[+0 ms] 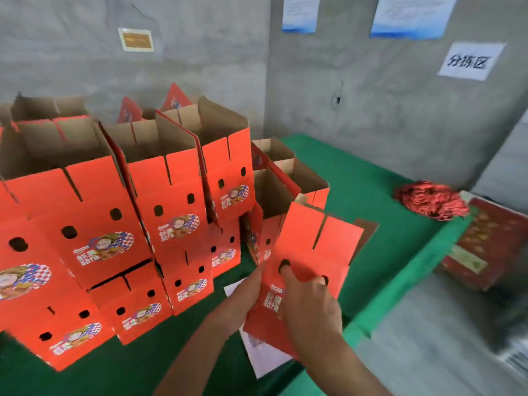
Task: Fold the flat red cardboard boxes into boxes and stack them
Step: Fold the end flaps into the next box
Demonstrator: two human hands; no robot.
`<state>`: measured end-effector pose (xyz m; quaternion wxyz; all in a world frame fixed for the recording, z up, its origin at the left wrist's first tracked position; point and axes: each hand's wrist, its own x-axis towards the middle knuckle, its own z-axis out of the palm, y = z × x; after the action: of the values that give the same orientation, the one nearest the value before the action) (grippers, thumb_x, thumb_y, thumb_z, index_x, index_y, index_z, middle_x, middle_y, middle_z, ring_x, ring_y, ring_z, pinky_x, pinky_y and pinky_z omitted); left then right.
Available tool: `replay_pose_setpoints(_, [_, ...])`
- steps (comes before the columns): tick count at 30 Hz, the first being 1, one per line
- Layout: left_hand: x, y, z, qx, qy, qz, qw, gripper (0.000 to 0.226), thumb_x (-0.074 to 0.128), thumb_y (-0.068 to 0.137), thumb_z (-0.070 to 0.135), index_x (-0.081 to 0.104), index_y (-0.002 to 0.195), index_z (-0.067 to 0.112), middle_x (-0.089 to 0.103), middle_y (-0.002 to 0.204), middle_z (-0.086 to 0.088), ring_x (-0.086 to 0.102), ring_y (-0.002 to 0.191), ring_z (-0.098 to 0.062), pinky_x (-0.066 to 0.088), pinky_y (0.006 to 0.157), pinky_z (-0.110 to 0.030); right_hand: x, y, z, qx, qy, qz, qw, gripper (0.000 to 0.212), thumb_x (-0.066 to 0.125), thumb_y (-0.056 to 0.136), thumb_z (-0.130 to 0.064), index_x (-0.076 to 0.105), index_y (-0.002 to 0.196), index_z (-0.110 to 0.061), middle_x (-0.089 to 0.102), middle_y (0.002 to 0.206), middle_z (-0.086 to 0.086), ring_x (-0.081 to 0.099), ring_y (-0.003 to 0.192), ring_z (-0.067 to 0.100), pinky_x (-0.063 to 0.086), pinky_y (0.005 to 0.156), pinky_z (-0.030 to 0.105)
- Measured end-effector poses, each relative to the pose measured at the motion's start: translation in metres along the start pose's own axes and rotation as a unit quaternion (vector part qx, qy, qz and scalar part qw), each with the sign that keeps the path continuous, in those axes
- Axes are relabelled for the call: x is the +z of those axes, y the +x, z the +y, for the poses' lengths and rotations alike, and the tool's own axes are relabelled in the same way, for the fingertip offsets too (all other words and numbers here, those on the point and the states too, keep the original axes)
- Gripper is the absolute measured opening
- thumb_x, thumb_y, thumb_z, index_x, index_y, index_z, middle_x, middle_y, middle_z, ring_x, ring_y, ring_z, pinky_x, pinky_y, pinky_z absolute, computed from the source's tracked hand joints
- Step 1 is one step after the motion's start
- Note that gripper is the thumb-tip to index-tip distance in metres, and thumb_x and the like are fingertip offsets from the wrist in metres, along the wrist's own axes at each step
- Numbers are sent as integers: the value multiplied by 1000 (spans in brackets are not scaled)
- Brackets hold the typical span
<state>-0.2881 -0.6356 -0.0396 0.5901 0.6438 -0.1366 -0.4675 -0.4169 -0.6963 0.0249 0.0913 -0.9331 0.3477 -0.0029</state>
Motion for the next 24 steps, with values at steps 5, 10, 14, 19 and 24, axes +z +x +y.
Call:
replay_pose_setpoints(5, [59, 46, -7, 26, -42, -52, 997, 63, 54, 80, 78, 76, 120, 35, 76, 120, -1, 73, 109, -19, 57, 88, -38, 64, 9, 45, 94, -5, 69, 993, 63, 40, 105, -17, 20, 156, -46, 34, 145, 32, 51, 120, 40, 49, 96, 42])
replay_pose_setpoints(10, [114, 82, -15, 10, -39, -104, 994, 60, 34, 92, 82, 74, 119, 46, 77, 117, 5, 75, 102, -13, 61, 68, -24, 96, 28, 111, 111, 27, 134, 984, 71, 93, 66, -28, 68, 132, -32, 53, 132, 42, 63, 92, 50, 59, 81, 50])
replay_pose_setpoints(14, [149, 102, -20, 47, -13, -84, 995, 68, 34, 88, 86, 46, 145, 51, 70, 131, 9, 69, 117, -14, 56, 93, -40, 118, 50, 165, 94, 69, 136, 984, 55, 72, 91, -38, 56, 144, -35, 32, 155, 35, 48, 125, 54, 53, 98, 55])
replay_pose_setpoints(19, [173, 132, -32, 89, 0, -40, 995, 90, 37, 72, 97, 14, 152, 63, 37, 163, 7, 40, 148, -26, 35, 118, -63, 147, 83, 217, 50, 85, 108, 989, 51, 75, 89, -35, 62, 139, -30, 31, 156, 35, 46, 133, 55, 56, 95, 57])
replay_pose_setpoints(24, [190, 168, -45, 131, -14, -6, 991, 118, 43, 52, 106, 12, 154, 57, 24, 169, 7, 31, 152, -27, 33, 119, -62, 171, 130, 254, 0, 110, 78, 991, 49, 79, 86, -34, 66, 133, -27, 40, 150, 36, 54, 127, 53, 59, 91, 54])
